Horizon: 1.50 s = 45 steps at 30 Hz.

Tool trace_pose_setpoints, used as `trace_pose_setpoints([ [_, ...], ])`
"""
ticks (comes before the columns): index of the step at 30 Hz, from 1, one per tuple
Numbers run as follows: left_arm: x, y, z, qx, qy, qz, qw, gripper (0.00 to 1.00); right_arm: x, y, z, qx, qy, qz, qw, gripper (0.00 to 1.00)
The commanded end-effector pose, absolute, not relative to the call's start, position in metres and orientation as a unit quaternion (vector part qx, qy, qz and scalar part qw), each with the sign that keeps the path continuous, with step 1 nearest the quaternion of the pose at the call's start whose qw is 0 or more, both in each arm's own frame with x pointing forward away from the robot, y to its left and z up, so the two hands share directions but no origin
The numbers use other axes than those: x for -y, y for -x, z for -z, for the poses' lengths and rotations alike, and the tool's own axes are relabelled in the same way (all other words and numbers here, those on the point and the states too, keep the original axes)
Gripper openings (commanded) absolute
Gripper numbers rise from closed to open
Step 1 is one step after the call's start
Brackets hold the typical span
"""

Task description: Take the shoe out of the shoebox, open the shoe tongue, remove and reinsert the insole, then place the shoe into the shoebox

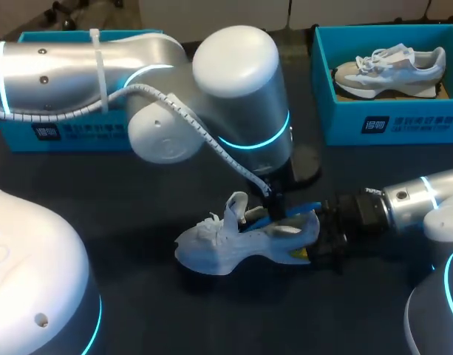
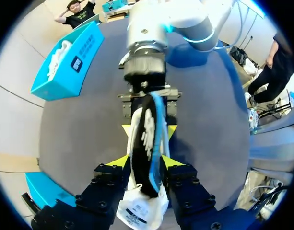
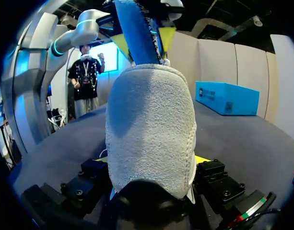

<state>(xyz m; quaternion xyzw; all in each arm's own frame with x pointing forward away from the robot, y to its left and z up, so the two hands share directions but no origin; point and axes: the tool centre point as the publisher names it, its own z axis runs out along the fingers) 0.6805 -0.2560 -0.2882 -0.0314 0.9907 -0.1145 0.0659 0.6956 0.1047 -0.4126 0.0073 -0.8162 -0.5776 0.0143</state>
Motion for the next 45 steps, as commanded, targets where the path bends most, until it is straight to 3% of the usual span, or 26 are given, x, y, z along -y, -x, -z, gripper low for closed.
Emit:
trace_pose_setpoints([
  [1, 0.249, -0.665, 0.279, -0.989, 0.018, 0.121, 0.08, 0.4, -0.106, -0.695, 0.412, 0.817, -0.006, 0.576, 0.013, 0.0],
  [21, 0.258, -0.658, 0.267, -0.983, -0.012, 0.15, 0.105, 0.25, -0.106, -0.695, 0.412, 0.817, -0.006, 0.576, 0.013, 0.0],
  [22, 0.263, -0.663, 0.271, -0.984, -0.006, 0.142, 0.107, 0.18, -0.106, -0.695, 0.412, 0.817, -0.006, 0.576, 0.013, 0.0],
  [27, 0.266, -0.668, 0.278, -0.986, -0.007, 0.135, 0.096, 0.18, -0.106, -0.695, 0.412, 0.817, -0.006, 0.576, 0.013, 0.0],
  [29, 0.265, -0.667, 0.279, -0.986, -0.007, 0.136, 0.093, 0.0, -0.106, -0.695, 0.412, 0.817, -0.006, 0.576, 0.013, 0.0],
  [45, 0.259, -0.64, 0.237, -0.972, -0.018, 0.171, 0.157, 0.0, -0.106, -0.695, 0.412, 0.817, -0.006, 0.576, 0.013, 0.0],
])
